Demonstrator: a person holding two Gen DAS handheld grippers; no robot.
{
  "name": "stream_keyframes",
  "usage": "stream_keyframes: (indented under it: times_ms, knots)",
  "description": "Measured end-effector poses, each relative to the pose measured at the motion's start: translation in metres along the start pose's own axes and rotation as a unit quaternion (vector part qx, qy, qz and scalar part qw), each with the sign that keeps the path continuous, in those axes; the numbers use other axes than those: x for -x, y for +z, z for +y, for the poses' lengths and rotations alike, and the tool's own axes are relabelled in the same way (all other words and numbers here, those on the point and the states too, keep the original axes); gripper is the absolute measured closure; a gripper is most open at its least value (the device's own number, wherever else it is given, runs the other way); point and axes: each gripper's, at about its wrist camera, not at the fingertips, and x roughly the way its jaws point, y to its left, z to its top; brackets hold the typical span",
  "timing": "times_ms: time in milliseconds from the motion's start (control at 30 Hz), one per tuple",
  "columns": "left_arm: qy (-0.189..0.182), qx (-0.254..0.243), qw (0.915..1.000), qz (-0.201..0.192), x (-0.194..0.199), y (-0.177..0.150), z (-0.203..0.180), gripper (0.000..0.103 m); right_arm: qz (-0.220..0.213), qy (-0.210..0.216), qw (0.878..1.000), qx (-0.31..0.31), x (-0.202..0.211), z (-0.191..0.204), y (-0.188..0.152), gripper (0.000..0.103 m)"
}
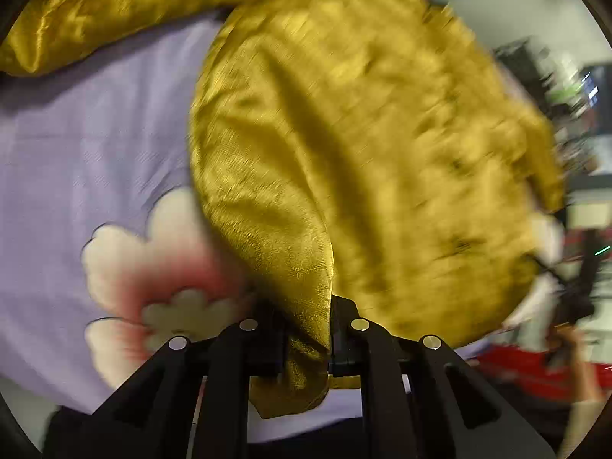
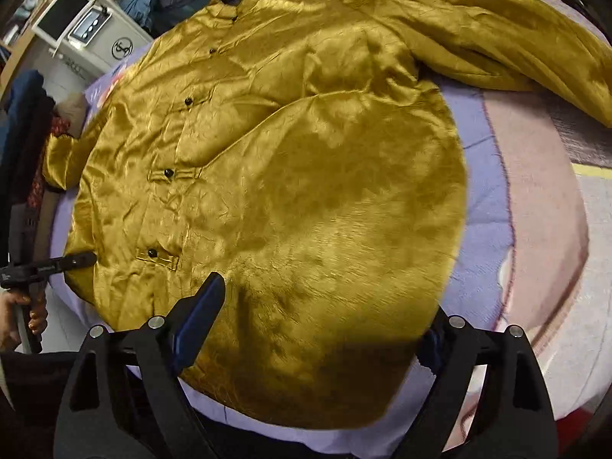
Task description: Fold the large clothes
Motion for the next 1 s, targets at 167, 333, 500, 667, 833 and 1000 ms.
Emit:
stream_keyframes:
  times_ms: [167,333,500,667,833,1000]
  knots:
    - [0.018,0.028,0.9921,-0.121,0.070,0.066,0.007,0.093,-0.025,-0.014,0.997,-0.077,0.024,-0.051,-0.011,0.017]
    - [0.098,0.056,0.9805,-0.161,0.083,0.137,0.025,0.093,-0.009,0.031,0.992,-0.121,0.012,-0.063,-0.023,0.017]
    - [0.130,0.055,0.9793,-0.145,0.076,0.160,0.026,0.093,0.008,0.108,0.988,-0.111,-0.012,-0.022,-0.034,0.017]
    - [0.145,0.043,0.9786,-0.140,0.071,0.165,0.018,0.093,0.029,0.128,0.986,-0.099,-0.042,0.015,-0.039,0.017]
    - [0.145,0.040,0.9800,-0.130,0.068,0.163,0.018,0.093,0.061,0.152,0.977,-0.139,-0.069,0.022,-0.035,0.052]
    - [0.142,0.031,0.9832,-0.111,0.073,0.149,0.020,0.092,0.070,0.182,0.966,-0.170,-0.051,0.020,-0.028,0.092]
